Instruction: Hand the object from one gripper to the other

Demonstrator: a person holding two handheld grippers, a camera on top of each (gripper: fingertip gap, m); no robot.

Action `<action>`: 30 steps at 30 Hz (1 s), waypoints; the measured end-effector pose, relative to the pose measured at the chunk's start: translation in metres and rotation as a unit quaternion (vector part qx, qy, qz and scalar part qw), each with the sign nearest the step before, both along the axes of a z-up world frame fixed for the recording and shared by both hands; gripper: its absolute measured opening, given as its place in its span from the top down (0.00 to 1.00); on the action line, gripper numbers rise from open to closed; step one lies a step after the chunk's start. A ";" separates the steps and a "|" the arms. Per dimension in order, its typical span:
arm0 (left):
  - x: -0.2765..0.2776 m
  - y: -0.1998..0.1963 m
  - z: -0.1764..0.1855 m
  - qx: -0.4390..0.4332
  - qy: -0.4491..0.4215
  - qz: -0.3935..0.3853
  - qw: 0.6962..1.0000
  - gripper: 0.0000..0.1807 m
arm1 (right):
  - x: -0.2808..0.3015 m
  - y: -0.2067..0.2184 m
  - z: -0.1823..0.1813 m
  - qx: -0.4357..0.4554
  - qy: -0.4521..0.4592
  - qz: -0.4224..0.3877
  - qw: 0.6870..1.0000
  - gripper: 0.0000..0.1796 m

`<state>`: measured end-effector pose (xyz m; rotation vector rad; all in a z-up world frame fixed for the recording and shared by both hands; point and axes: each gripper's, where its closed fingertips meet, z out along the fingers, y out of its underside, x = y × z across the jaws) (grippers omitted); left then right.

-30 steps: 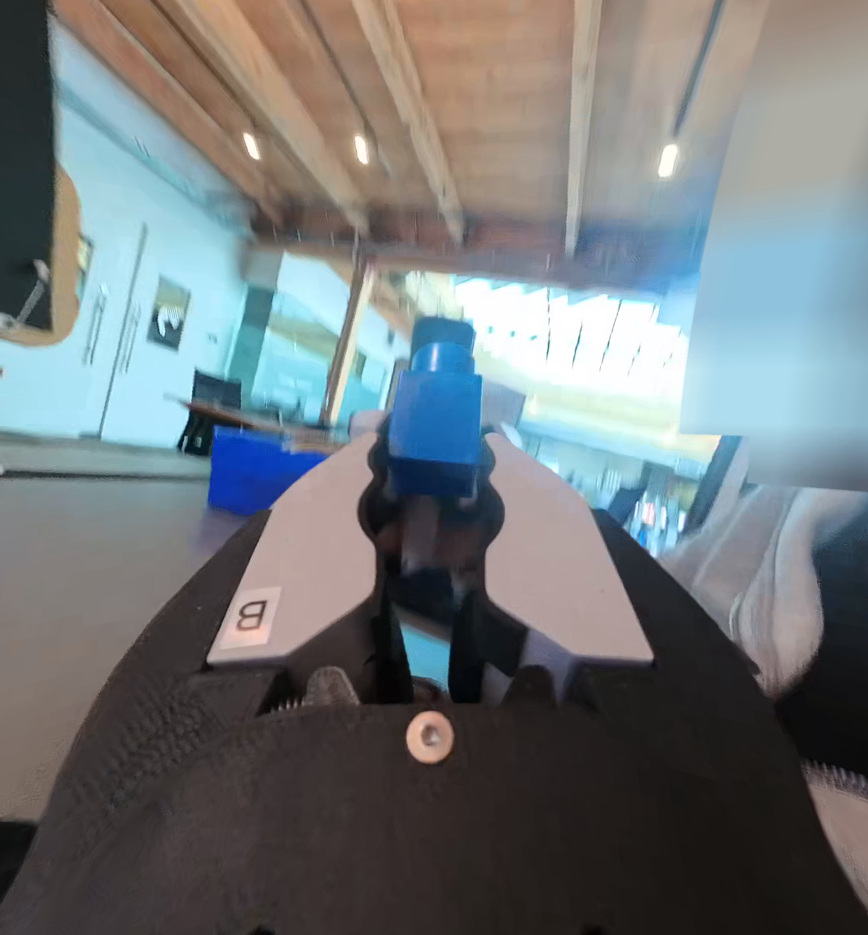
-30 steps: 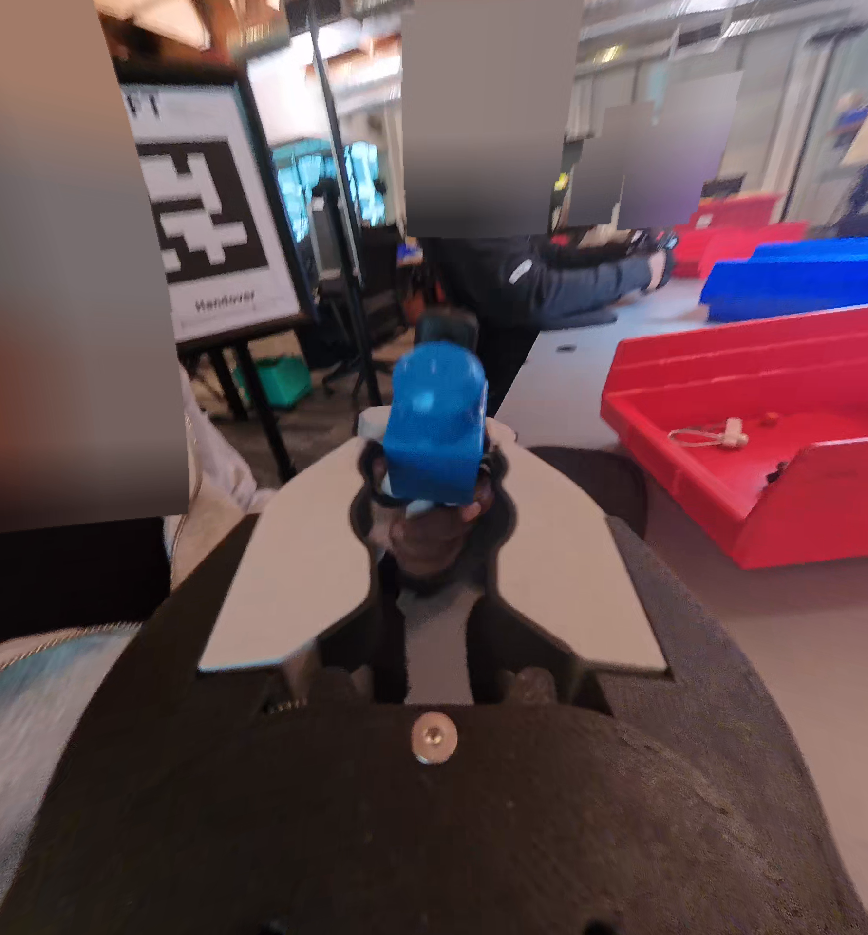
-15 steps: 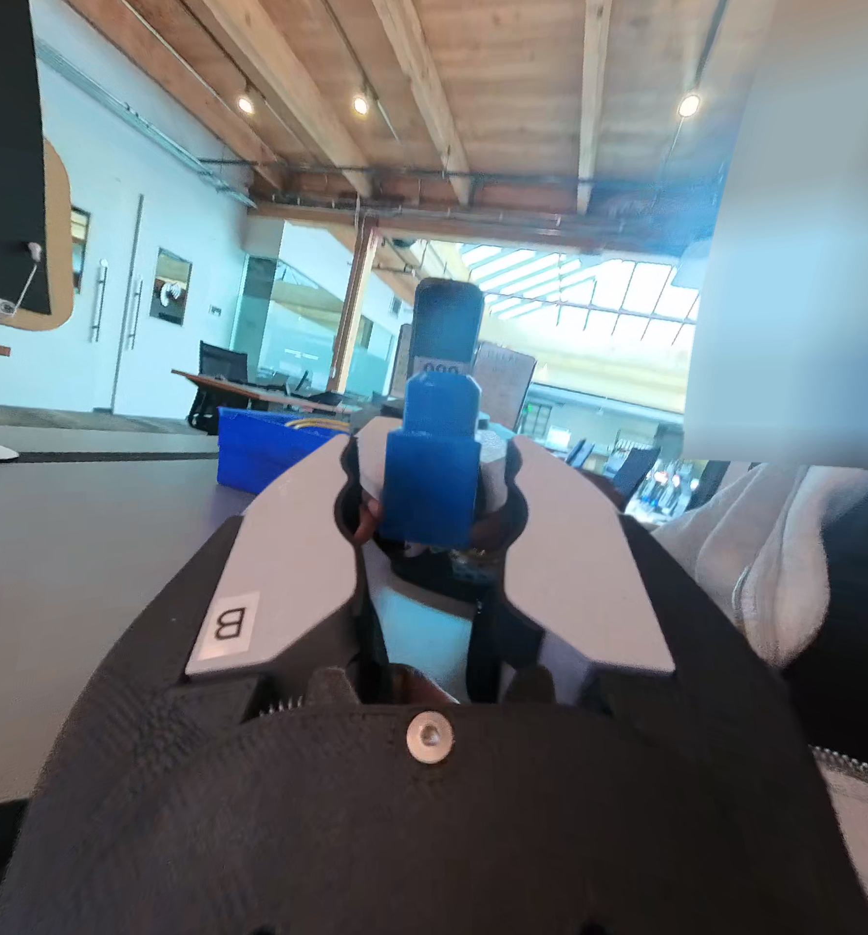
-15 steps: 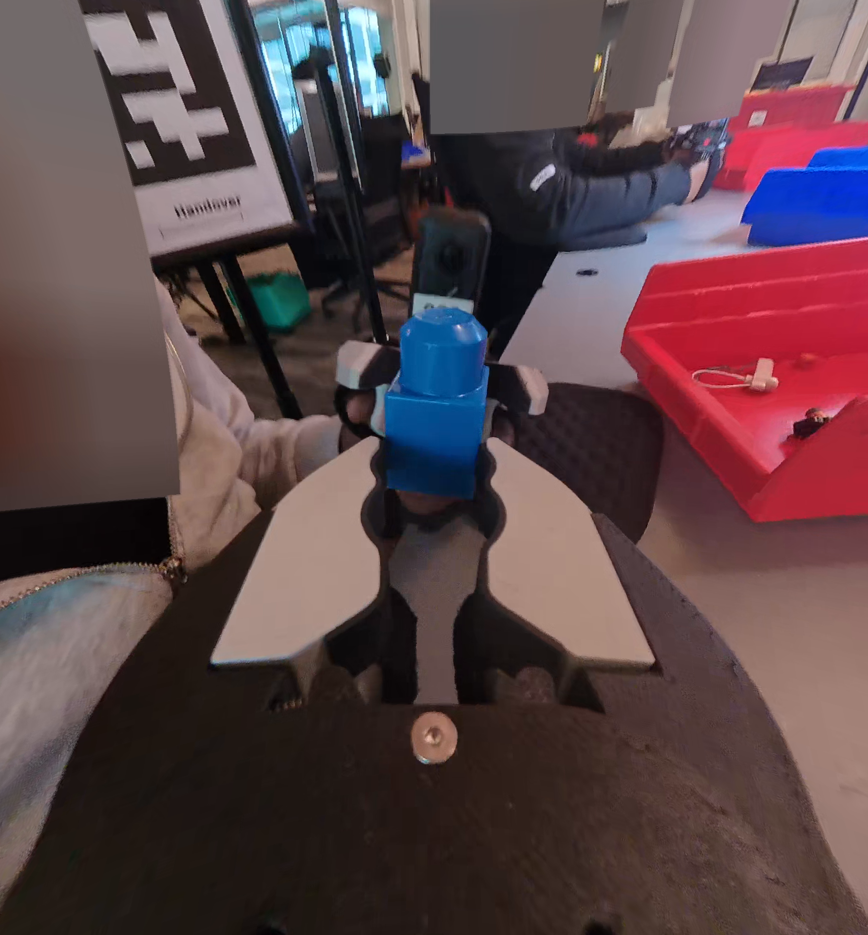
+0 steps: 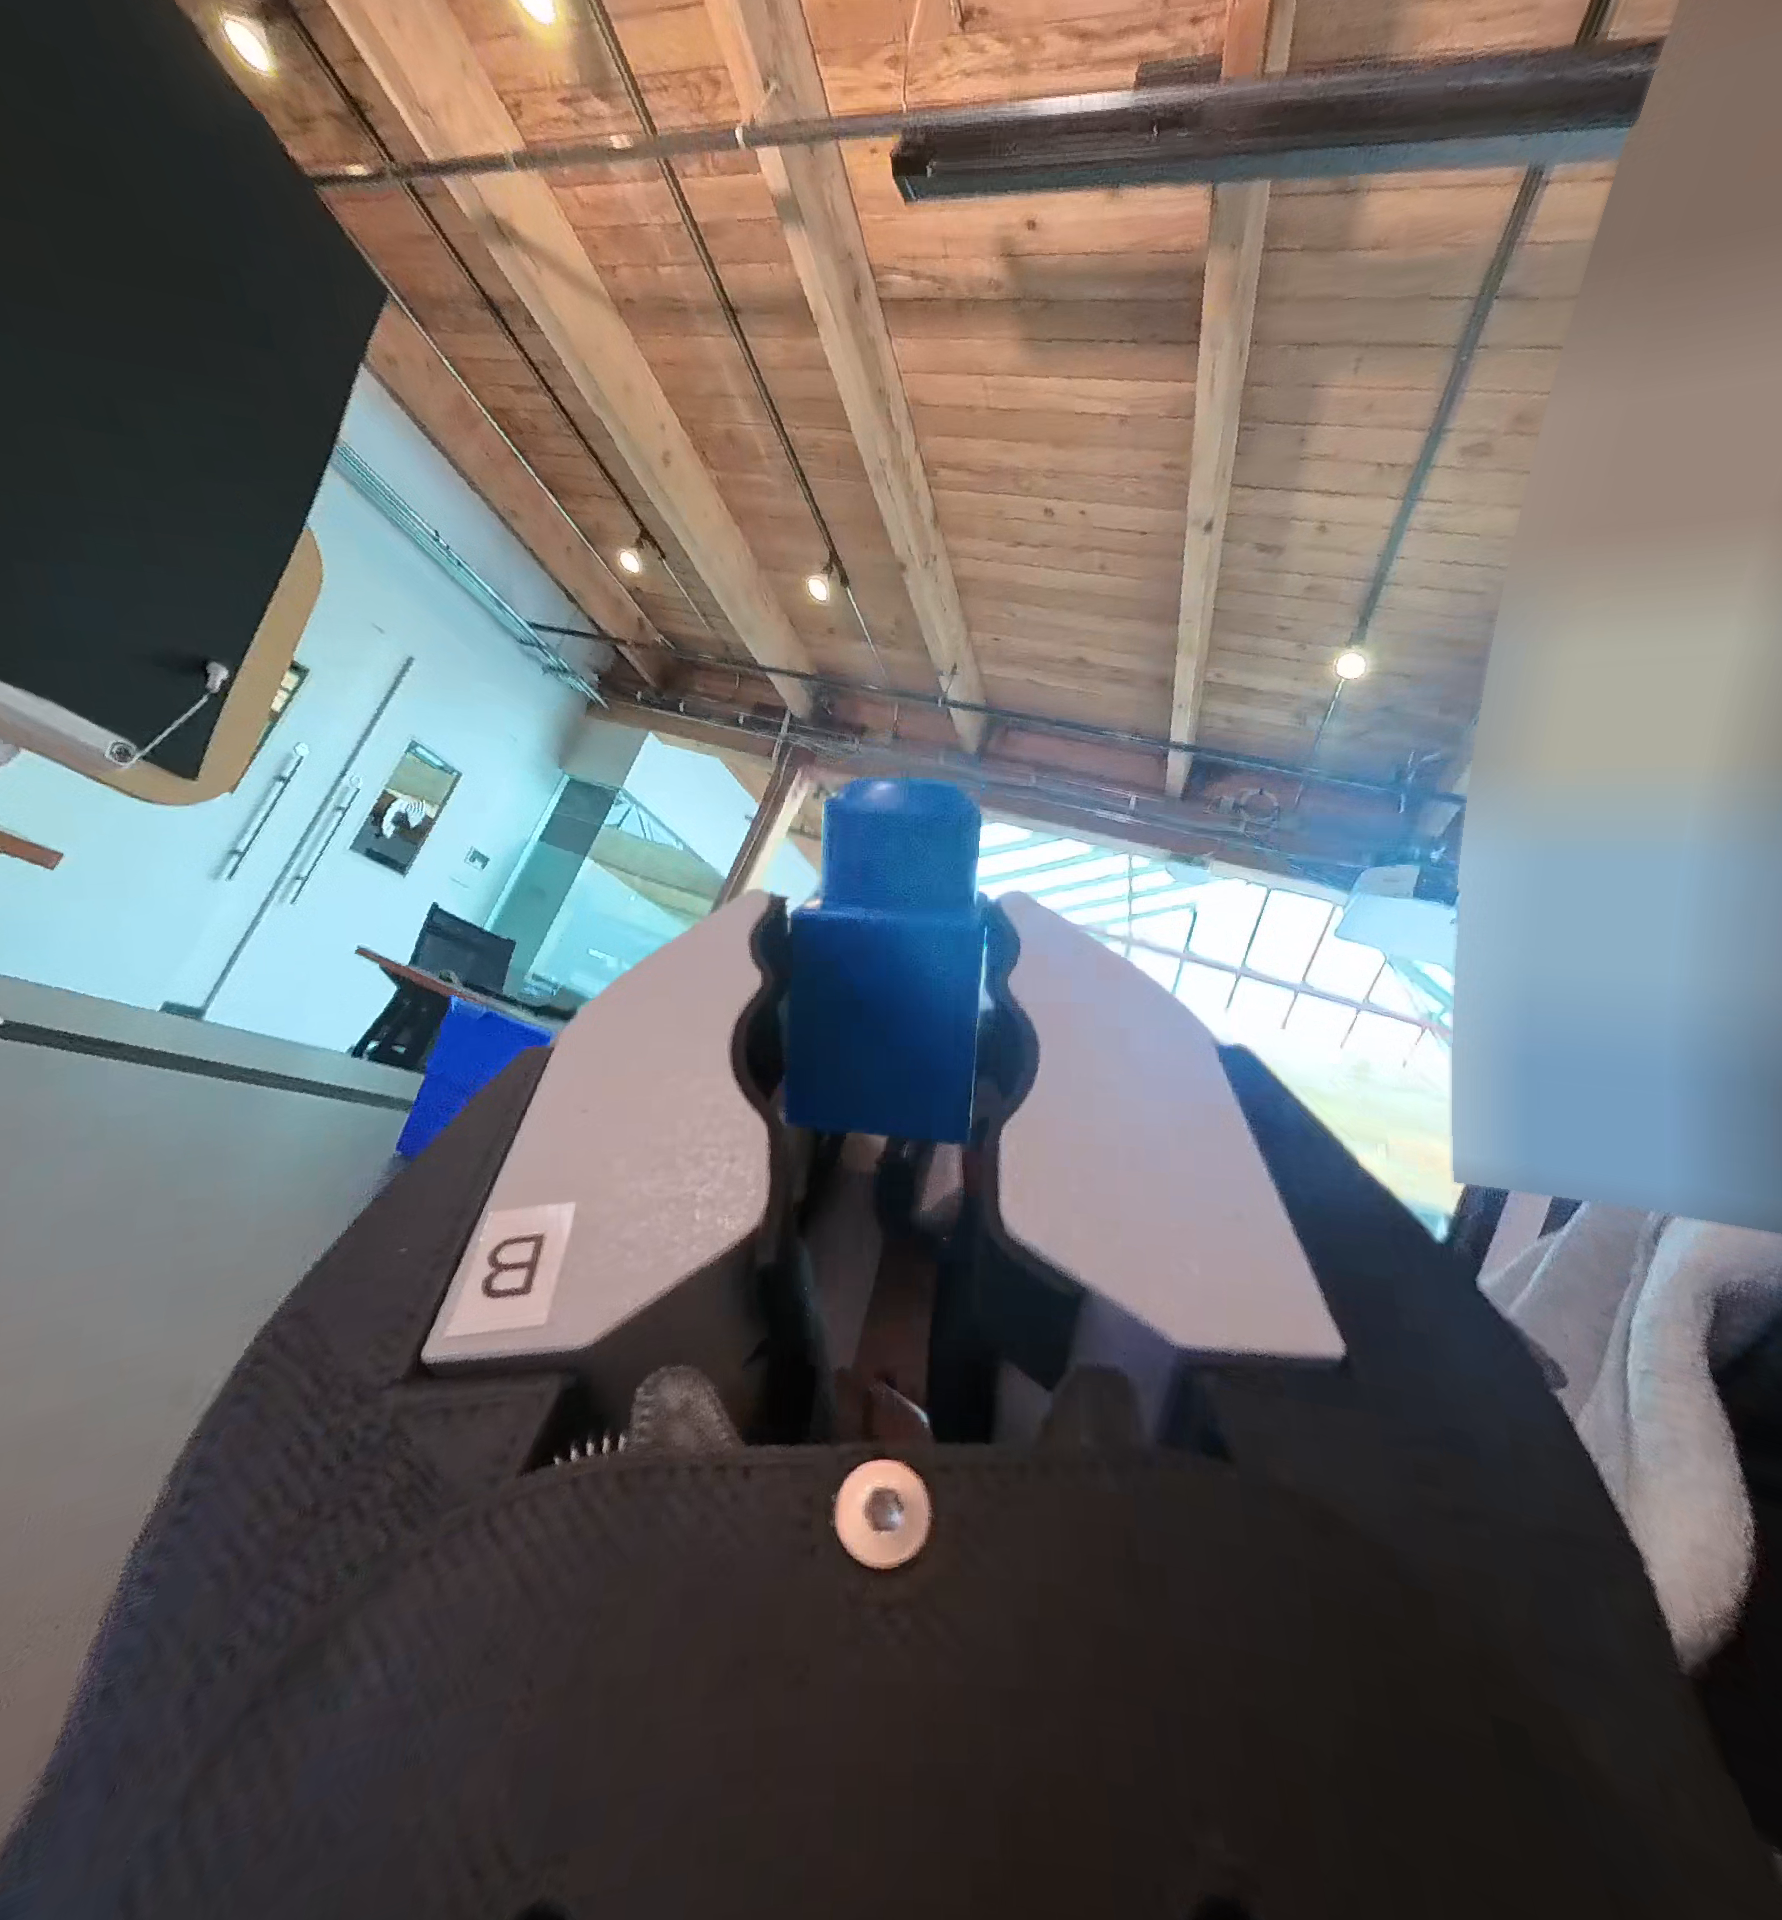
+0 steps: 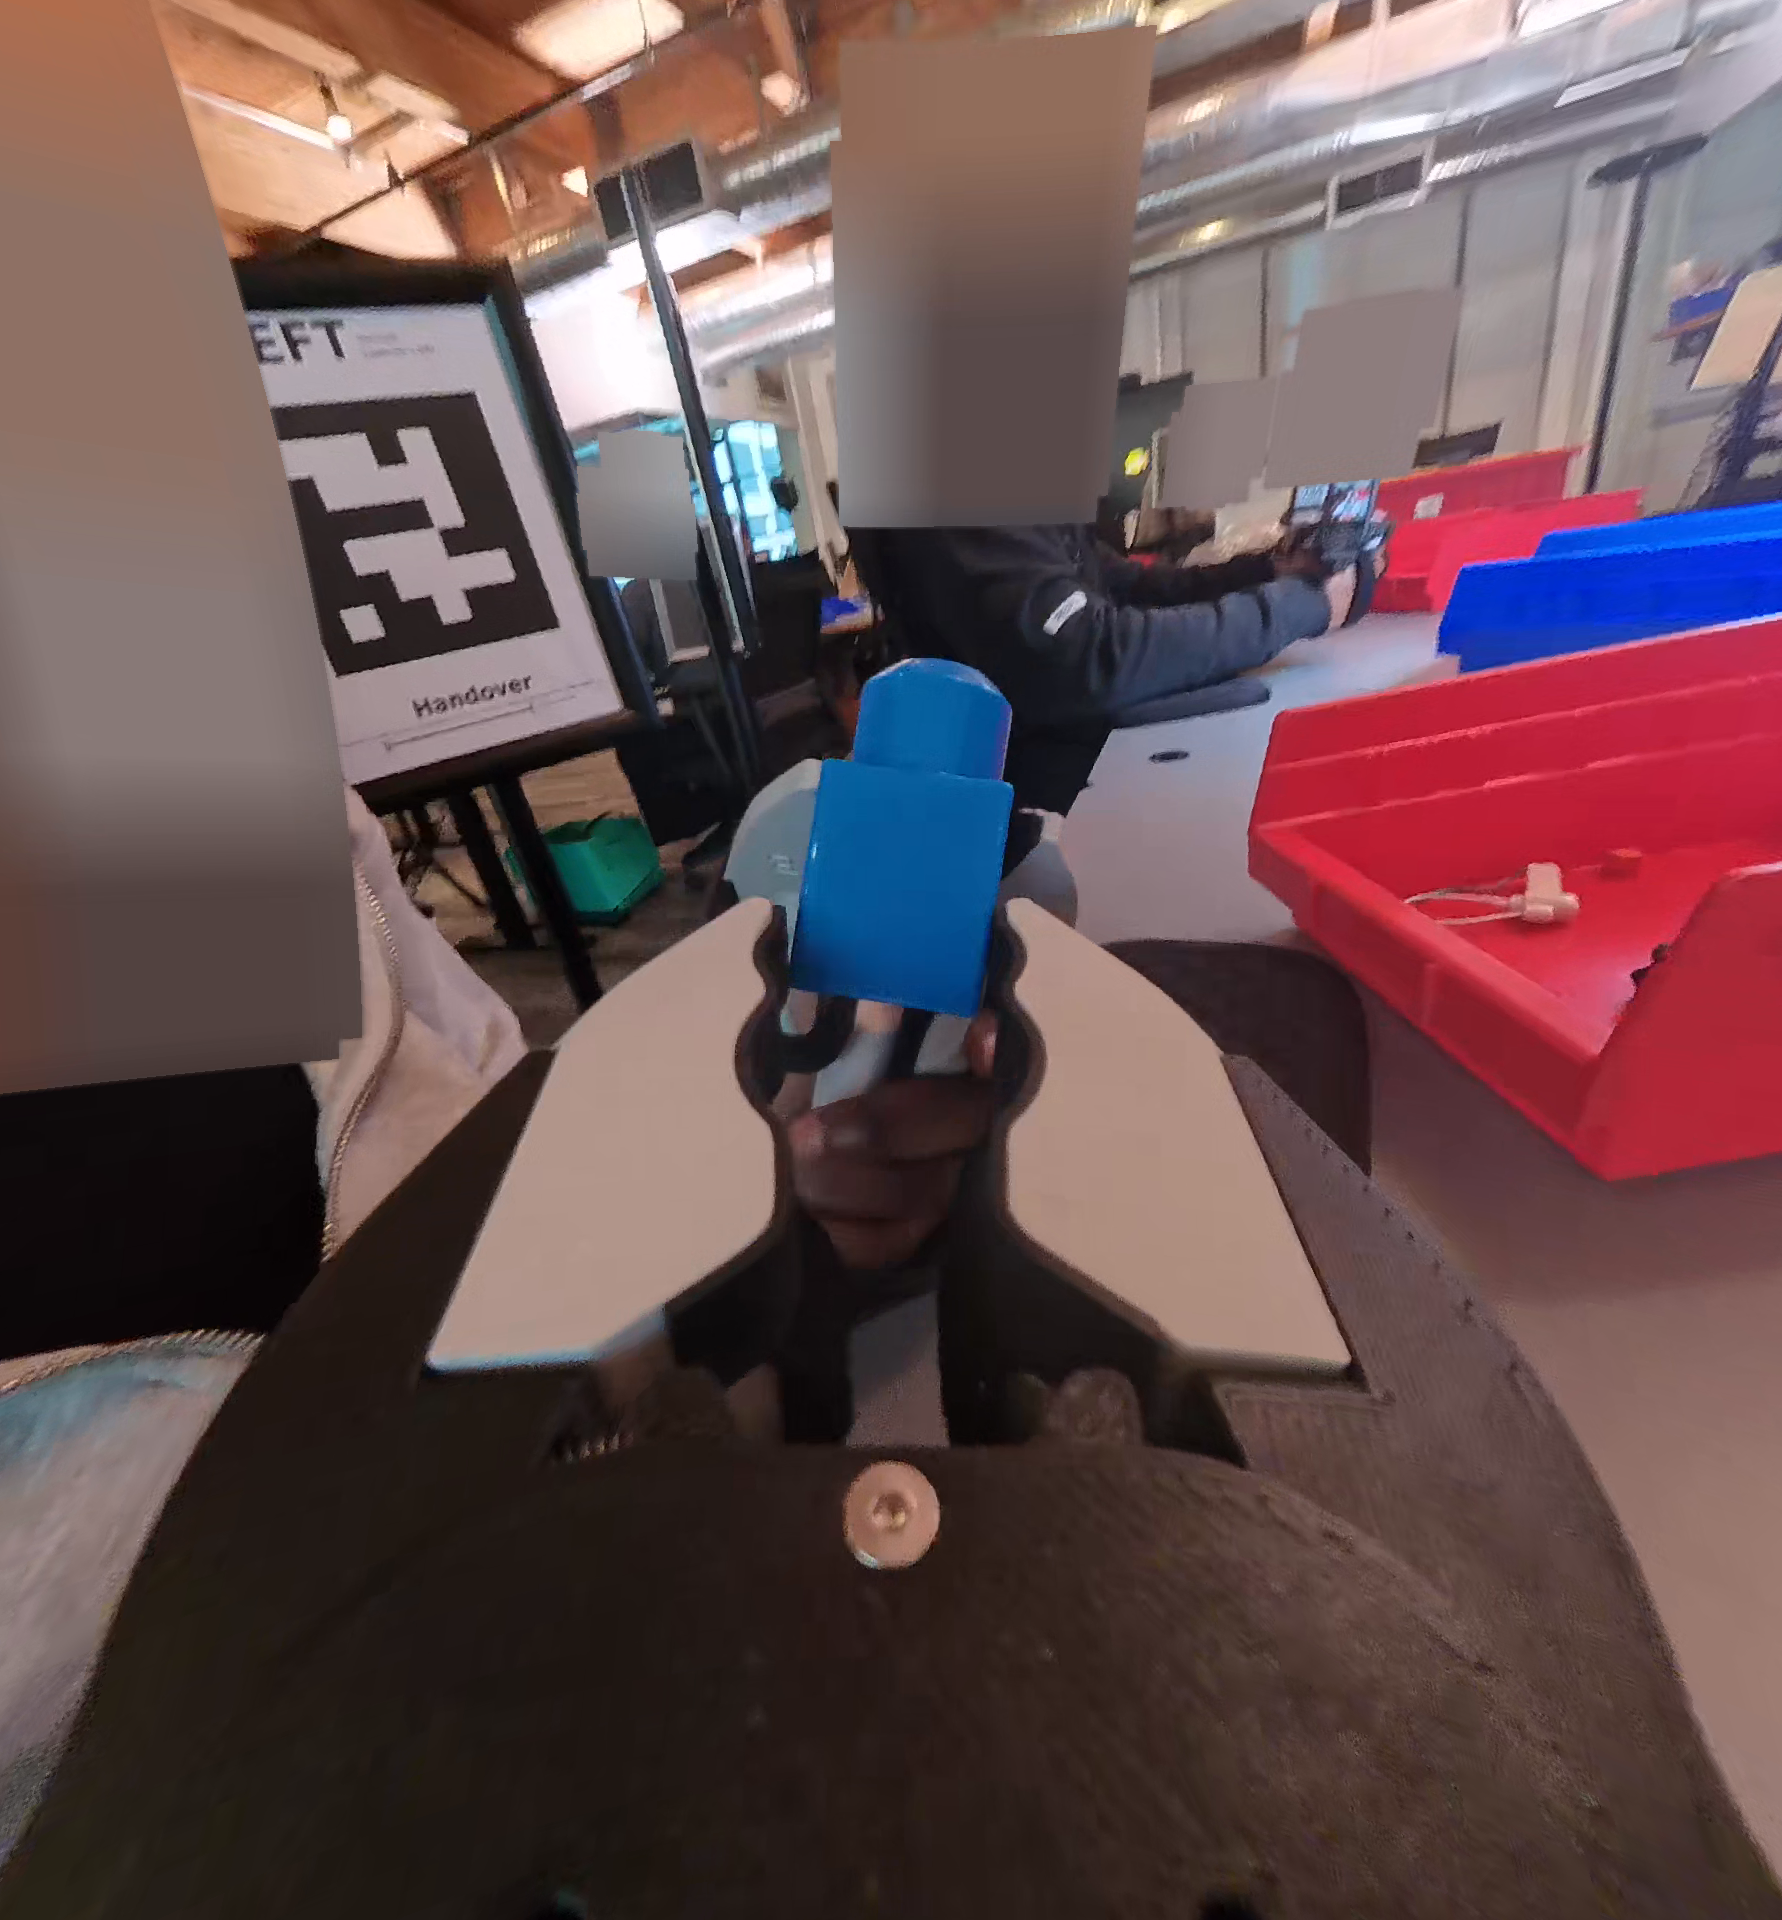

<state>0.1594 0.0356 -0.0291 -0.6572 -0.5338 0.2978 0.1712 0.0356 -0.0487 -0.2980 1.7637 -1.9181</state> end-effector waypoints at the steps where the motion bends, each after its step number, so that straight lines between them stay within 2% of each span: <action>1: 0.001 0.000 0.000 -0.014 0.001 -0.004 1.000 0.80 | 0.000 0.002 -0.001 0.014 0.005 0.008 1.000 0.79; 4: 0.006 -0.007 0.007 -0.008 0.006 -0.030 0.999 0.75 | 0.003 0.005 -0.006 0.047 0.041 0.019 0.998 0.80; 6: 0.010 -0.008 0.007 -0.019 0.016 -0.047 0.999 0.85 | 0.005 0.006 -0.010 0.061 0.065 0.020 0.996 0.79; 11: 0.012 -0.012 0.009 -0.017 0.032 -0.023 0.999 0.86 | 0.004 0.003 -0.010 0.055 0.080 0.004 0.995 0.80; 12: 0.013 -0.013 0.010 -0.012 0.038 -0.017 0.999 0.86 | 0.003 0.003 -0.008 0.047 0.078 -0.001 0.996 0.79; 14: 0.011 -0.009 0.008 -0.014 0.034 -0.013 0.999 0.87 | 0.003 0.001 -0.006 0.032 0.066 -0.006 0.997 0.68; 18: 0.013 -0.005 0.009 -0.016 0.041 -0.015 0.999 0.85 | 0.010 0.002 -0.019 0.059 0.096 0.017 0.993 0.80; 22: 0.008 -0.010 0.006 -0.051 0.026 0.016 0.998 0.81 | 0.005 0.006 -0.010 0.054 0.094 0.005 0.994 0.80; 26: 0.003 -0.025 0.005 -0.110 0.007 0.074 0.991 0.77 | -0.027 0.016 0.009 0.043 0.136 -0.077 0.987 0.80; 28: -0.006 -0.034 -0.004 -0.177 -0.027 0.123 0.976 0.73 | -0.053 0.029 0.028 0.033 0.157 -0.140 0.977 0.80; 30: -0.012 -0.044 -0.014 -0.241 -0.062 0.160 0.955 0.69 | -0.088 0.050 0.047 0.038 0.191 -0.229 0.954 0.80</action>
